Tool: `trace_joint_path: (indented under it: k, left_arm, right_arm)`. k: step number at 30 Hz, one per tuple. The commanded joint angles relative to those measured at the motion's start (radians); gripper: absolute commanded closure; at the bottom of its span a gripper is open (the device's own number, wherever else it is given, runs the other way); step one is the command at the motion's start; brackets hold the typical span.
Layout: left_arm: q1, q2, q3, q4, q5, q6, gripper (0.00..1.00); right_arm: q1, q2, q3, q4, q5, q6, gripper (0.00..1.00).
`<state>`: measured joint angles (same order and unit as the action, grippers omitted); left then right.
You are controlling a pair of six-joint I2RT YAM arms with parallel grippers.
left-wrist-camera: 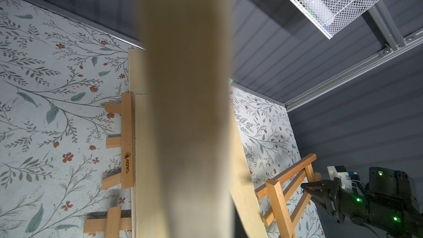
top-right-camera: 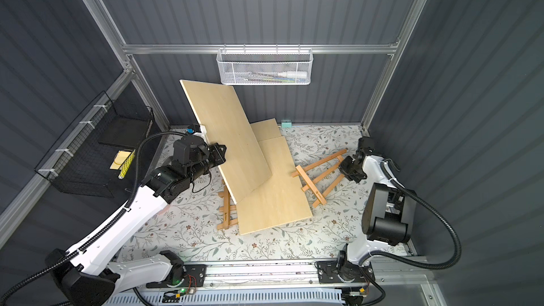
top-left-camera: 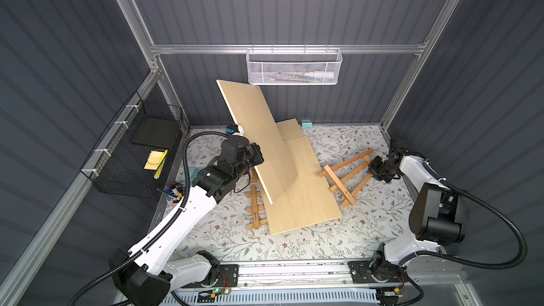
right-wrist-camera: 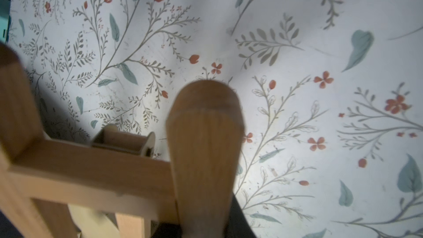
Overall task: Assemble the easel
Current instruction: Unfold the easel.
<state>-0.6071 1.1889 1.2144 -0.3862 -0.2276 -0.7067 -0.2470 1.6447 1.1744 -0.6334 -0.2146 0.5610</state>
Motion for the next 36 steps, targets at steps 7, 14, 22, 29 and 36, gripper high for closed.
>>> trace_joint_path:
  k: [7,14,22,29,36]
  left_arm:
    - [-0.003,0.003,0.031,0.071,-0.029,0.133,1.0]
    - [-0.003,0.012,0.034,0.072,-0.021,0.14,1.0]
    - [-0.003,0.026,0.043,0.072,-0.015,0.142,1.0]
    - [-0.003,0.033,0.046,0.076,-0.006,0.137,1.0]
    - [-0.003,0.049,0.044,0.095,0.003,0.136,1.0]
  right_arm:
    - [-0.011,0.015,-0.014,0.049,0.002,0.035,1.0]
    - [-0.011,0.023,-0.058,0.089,-0.006,0.042,1.0]
    - [-0.01,-0.022,-0.117,0.137,-0.137,0.043,1.0]
    - [-0.011,-0.111,-0.106,0.036,-0.211,-0.04,1.0]
    - [-0.011,-0.151,-0.053,-0.142,-0.339,-0.091,1.0]
